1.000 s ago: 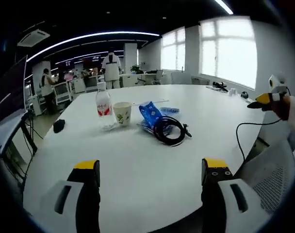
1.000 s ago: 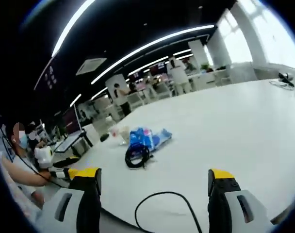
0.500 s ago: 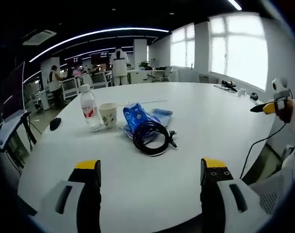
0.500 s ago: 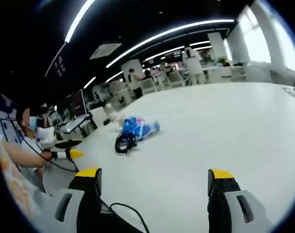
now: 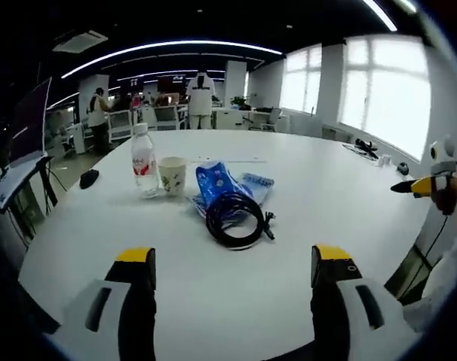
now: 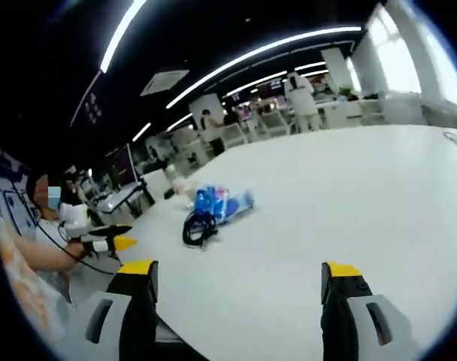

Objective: Arrange the tabletop items into an orderly group along one side of the table until the central work area is clear of visible clutter.

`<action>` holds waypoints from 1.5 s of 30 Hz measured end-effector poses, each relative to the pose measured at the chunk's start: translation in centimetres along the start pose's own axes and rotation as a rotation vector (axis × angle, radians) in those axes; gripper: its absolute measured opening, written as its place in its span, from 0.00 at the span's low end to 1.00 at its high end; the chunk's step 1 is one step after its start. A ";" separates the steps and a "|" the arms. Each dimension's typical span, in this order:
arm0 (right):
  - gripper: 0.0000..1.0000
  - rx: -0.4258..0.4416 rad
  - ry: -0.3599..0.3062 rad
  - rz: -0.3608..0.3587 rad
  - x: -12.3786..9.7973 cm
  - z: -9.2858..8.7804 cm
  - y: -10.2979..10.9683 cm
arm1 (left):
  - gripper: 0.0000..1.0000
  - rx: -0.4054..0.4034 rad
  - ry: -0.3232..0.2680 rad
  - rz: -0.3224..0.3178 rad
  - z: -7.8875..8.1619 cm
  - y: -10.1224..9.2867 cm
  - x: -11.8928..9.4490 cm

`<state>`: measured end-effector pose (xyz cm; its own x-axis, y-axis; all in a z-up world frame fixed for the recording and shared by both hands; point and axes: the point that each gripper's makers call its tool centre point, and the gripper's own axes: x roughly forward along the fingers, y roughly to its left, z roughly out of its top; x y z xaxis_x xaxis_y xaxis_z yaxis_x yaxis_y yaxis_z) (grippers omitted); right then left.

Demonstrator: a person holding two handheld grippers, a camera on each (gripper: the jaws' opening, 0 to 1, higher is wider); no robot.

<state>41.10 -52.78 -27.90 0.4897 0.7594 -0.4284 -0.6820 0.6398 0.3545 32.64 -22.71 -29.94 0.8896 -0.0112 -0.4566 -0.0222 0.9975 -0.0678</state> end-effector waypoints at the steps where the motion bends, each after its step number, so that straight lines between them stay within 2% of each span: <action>1: 0.91 -0.006 0.010 0.005 0.3 0.1 -0.4 | 0.87 0.020 0.005 -0.008 0.0 -0.2 0.0; 4: 0.91 -0.018 0.002 0.006 0.7 0.6 -0.4 | 0.86 0.034 0.031 -0.005 -0.6 -0.1 0.0; 8: 0.90 -0.003 -0.024 0.003 0.8 1.5 -0.3 | 0.83 0.004 0.074 -0.005 -1.8 -0.1 0.5; 13: 0.90 0.032 -0.009 0.006 0.9 0.7 -0.1 | 0.76 0.044 0.164 -0.001 -3.2 -0.5 1.5; 16: 0.89 0.024 0.003 -0.010 0.8 0.2 -0.4 | 0.74 0.027 0.167 -0.001 -3.6 0.2 2.6; 23: 0.88 0.060 0.010 -0.038 0.9 0.3 -1.6 | 0.74 -0.034 0.181 -0.001 -2.5 0.4 4.3; 28: 0.87 0.071 0.011 -0.037 1.4 0.8 -1.5 | 0.70 -0.005 0.205 -0.022 -2.2 0.1 5.4; 32: 0.86 0.073 0.009 -0.043 1.7 0.9 -1.3 | 0.67 -0.022 0.217 -0.022 -2.3 0.6 6.1; 39: 0.83 0.078 0.030 -0.061 1.9 -0.4 -1.4 | 0.62 -0.071 0.220 -0.026 -1.9 0.9 7.5; 45: 0.82 0.085 0.095 -0.048 2.7 -1.8 -0.9 | 0.54 -0.070 0.251 -0.040 -1.2 1.7 9.6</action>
<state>42.08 -51.52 -30.83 0.4644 0.7155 -0.5219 -0.6085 0.6860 0.3989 40.55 -21.23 -35.52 0.7493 -0.0766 -0.6577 -0.0283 0.9887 -0.1474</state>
